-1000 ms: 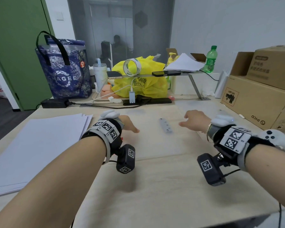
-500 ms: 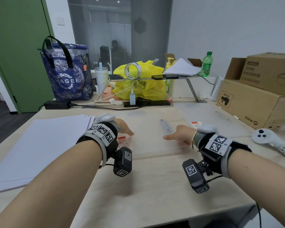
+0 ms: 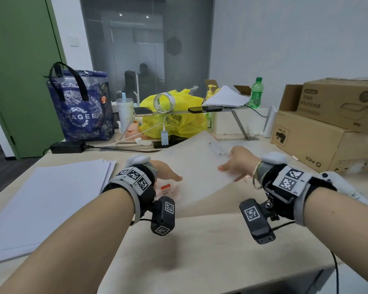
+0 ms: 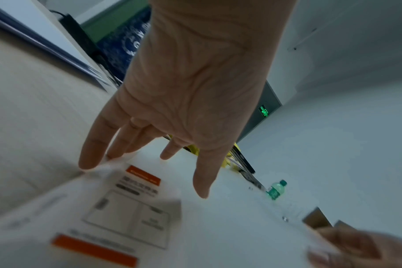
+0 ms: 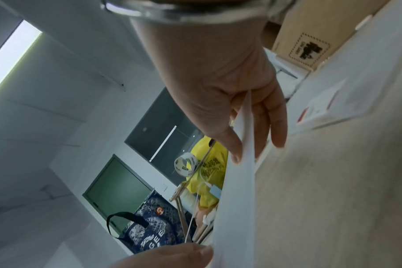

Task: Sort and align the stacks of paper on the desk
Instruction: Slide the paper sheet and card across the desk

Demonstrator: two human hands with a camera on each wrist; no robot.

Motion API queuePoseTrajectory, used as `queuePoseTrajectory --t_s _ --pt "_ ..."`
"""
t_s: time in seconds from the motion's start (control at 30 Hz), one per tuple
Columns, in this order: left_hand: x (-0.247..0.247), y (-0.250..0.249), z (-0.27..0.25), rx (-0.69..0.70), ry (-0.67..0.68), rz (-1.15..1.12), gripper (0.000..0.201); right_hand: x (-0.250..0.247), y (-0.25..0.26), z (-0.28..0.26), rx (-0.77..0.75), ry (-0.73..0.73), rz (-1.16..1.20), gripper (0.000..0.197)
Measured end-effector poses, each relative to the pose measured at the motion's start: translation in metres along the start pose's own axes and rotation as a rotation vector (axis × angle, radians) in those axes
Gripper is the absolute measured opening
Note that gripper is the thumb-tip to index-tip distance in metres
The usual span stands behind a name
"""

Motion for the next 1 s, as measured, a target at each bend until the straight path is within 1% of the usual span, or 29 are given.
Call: queuePoseTrajectory --t_s 0.07,0.1,0.23,0.4,0.53,0.57,0.67,0.77,0.9,1.0 --pt "0.01 -0.016 0.003 0.012 0.043 0.005 0.077 -0.023 -0.004 0.005 -0.026 -0.08 -0.056 0.062" --pt "0.015 -0.024 0.004 0.028 0.065 0.004 0.076 -0.033 -0.006 0.006 -0.044 -0.117 -0.09 0.066" --pt "0.036 -0.051 0.002 0.086 0.154 0.05 0.071 -0.066 -0.016 0.014 -0.093 -0.185 -0.251 0.065" --pt "0.057 -0.096 -0.002 0.158 0.285 0.035 0.077 -0.109 -0.039 0.025 -0.096 -0.274 -0.353 0.07" --pt "0.073 -0.113 0.003 0.225 0.303 0.043 0.092 -0.119 -0.06 0.027 -0.058 -0.295 -0.391 0.07" --pt "0.077 -0.116 0.004 0.233 0.31 0.034 0.093 -0.119 -0.064 0.026 -0.045 -0.292 -0.408 0.07" --pt "0.078 -0.122 -0.013 0.269 0.329 0.023 0.085 -0.119 -0.074 0.026 -0.026 -0.287 -0.425 0.073" --pt "0.08 -0.128 -0.024 0.308 0.349 0.045 0.075 -0.125 -0.072 0.026 -0.039 -0.288 -0.426 0.069" --pt "0.081 -0.128 -0.03 0.318 0.37 0.01 0.073 -0.133 -0.058 0.026 -0.056 -0.289 -0.435 0.064" --pt "0.082 -0.119 -0.038 0.295 0.385 -0.067 0.071 -0.135 -0.038 0.021 -0.12 -0.317 -0.421 0.047"
Point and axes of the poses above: each hand's wrist, its own z-axis towards the middle knuckle, its own x-axis out of the palm, y = z × x, the point moved 6 cm from there along z, towards the middle knuckle, and after that the axes turned 12 degrees about -y, right-handed, at the moved point
